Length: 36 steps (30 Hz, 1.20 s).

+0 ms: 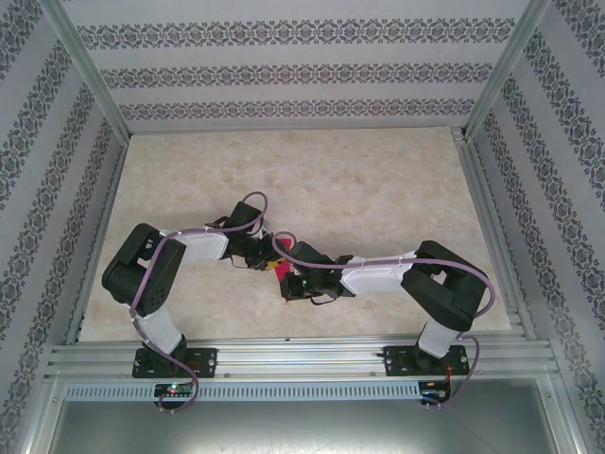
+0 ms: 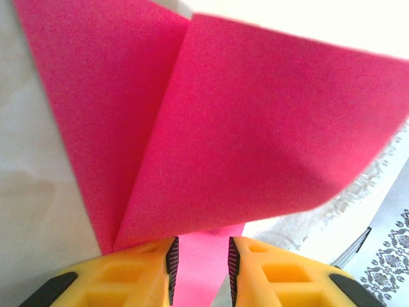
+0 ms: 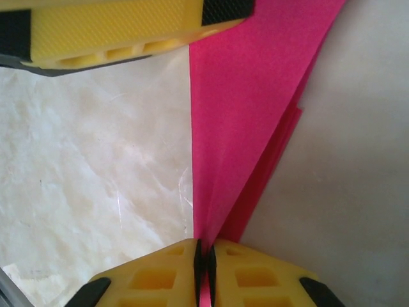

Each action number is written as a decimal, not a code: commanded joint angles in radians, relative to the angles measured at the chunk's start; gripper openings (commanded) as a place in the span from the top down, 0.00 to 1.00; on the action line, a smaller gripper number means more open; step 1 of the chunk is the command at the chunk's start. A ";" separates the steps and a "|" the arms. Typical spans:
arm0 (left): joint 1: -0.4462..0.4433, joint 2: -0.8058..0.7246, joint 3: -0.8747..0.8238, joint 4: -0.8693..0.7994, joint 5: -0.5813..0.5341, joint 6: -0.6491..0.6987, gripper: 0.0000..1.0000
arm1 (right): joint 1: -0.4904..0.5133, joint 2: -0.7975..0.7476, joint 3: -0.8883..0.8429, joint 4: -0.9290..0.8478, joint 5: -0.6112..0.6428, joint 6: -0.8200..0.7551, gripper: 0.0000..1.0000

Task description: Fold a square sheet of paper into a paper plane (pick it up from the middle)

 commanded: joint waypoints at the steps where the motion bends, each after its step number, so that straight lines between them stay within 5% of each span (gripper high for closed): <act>1: -0.002 0.027 0.001 -0.063 -0.073 0.008 0.68 | 0.026 -0.009 -0.023 -0.190 -0.029 -0.027 0.82; 18: -0.001 0.036 0.004 -0.072 -0.072 0.011 0.69 | 0.076 0.091 0.080 -0.447 0.101 -0.065 0.87; 28: -0.002 0.039 0.003 -0.072 -0.073 0.011 0.69 | 0.041 -0.184 0.005 -0.194 0.104 0.005 0.78; 36: -0.002 0.047 0.004 -0.067 -0.064 0.012 0.69 | -0.016 -0.108 -0.056 0.236 -0.095 0.155 0.93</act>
